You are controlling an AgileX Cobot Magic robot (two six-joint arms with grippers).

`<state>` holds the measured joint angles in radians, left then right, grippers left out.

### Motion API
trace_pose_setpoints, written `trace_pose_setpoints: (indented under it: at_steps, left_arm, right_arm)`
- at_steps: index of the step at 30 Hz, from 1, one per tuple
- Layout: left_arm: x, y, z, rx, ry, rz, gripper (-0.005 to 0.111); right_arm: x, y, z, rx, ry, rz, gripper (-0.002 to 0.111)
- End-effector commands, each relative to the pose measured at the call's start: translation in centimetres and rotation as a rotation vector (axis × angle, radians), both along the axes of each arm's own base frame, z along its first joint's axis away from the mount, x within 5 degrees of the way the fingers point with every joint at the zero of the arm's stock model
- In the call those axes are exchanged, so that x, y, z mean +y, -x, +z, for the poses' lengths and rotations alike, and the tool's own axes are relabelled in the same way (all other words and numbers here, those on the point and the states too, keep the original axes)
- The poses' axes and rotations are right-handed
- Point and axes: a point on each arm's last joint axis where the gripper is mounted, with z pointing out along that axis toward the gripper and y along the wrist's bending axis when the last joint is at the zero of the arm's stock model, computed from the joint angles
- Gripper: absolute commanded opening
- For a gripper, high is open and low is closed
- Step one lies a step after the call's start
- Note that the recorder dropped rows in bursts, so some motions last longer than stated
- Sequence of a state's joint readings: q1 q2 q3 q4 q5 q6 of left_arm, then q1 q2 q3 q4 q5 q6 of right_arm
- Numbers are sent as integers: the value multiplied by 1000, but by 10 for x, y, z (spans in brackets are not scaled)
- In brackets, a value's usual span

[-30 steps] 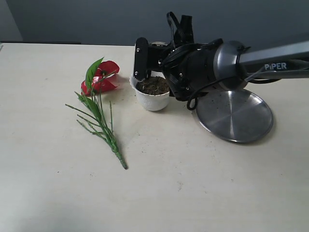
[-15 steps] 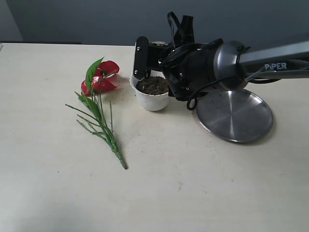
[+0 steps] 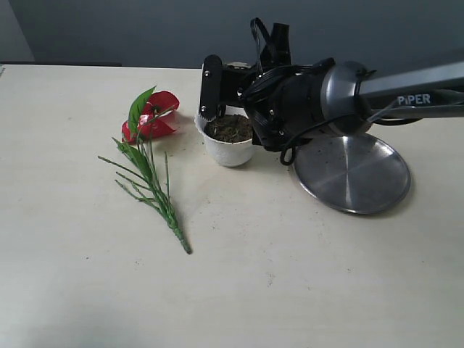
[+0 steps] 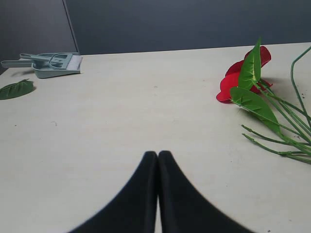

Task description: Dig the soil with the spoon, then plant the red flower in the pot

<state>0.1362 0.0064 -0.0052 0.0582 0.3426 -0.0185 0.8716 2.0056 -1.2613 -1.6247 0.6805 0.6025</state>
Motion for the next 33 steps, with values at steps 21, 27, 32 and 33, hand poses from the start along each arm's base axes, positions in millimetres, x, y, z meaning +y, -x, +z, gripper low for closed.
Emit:
trace_pose_setpoints:
  at_steps: [21, 27, 32, 33]
  left_arm:
    - [0, 0, -1, -6, -7, 0, 0]
    - [0, 0, -1, -6, -7, 0, 0]
    - [0, 0, -1, -6, -7, 0, 0]
    - [0, 0, -1, -6, -7, 0, 0]
  right_arm:
    - [8, 7, 6, 119, -207, 49, -1]
    - [-1, -1, 6, 146, -413, -101, -1]
    - [-2, -2, 9, 164, -670, -257, -1]
    - [-2, -2, 8, 170, -701, -273, -1]
